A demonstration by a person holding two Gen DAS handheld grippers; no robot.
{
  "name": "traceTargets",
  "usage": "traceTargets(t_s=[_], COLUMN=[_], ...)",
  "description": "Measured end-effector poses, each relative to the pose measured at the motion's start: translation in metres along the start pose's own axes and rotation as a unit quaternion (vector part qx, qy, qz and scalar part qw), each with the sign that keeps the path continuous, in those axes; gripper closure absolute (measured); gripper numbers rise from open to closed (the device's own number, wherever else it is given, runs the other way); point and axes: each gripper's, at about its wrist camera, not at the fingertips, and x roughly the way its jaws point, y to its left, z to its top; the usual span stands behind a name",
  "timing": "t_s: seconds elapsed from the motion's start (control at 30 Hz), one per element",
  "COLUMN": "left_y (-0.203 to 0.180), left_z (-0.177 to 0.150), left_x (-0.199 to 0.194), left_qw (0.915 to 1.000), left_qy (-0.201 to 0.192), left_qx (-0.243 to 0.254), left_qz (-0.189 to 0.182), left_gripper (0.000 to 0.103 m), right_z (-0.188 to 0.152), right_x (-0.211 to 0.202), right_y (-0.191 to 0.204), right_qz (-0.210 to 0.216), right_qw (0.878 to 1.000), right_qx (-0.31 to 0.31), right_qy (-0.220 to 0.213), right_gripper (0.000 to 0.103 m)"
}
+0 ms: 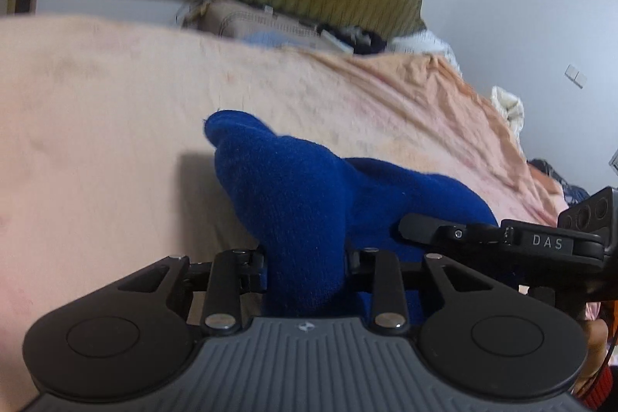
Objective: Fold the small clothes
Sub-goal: 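Grasp the folded sweater bundle with the left gripper while the right gripper grasps it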
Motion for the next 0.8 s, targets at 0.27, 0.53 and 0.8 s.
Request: traceTargets(t_s=[0.27, 0.53, 0.8], left_y=[0.028, 0.039, 0.021], left_z=[0.006, -0.042, -0.069], left_x=[0.014, -0.029, -0.040], left_qw=[0.9961, 0.9951, 0.9942], left_qy=[0.078, 0.068, 0.089], left_qx=[-0.033, -0.061, -0.044], left_qz=[0.025, -0.038, -0.042], left_gripper=[0.064, 0.031, 0.082], right_z=[-0.001, -0.018, -0.049], right_x=[0.024, -0.021, -0.038], right_y=[-0.016, -0.021, -0.015], right_qz=[-0.047, -0.062, -0.058], right_qw=[0.996, 0.996, 0.993], right_qx=[0.063, 0.006, -0.002], right_qy=[0.039, 0.057, 0.103], right_gripper=[0.066, 0.033, 0.088])
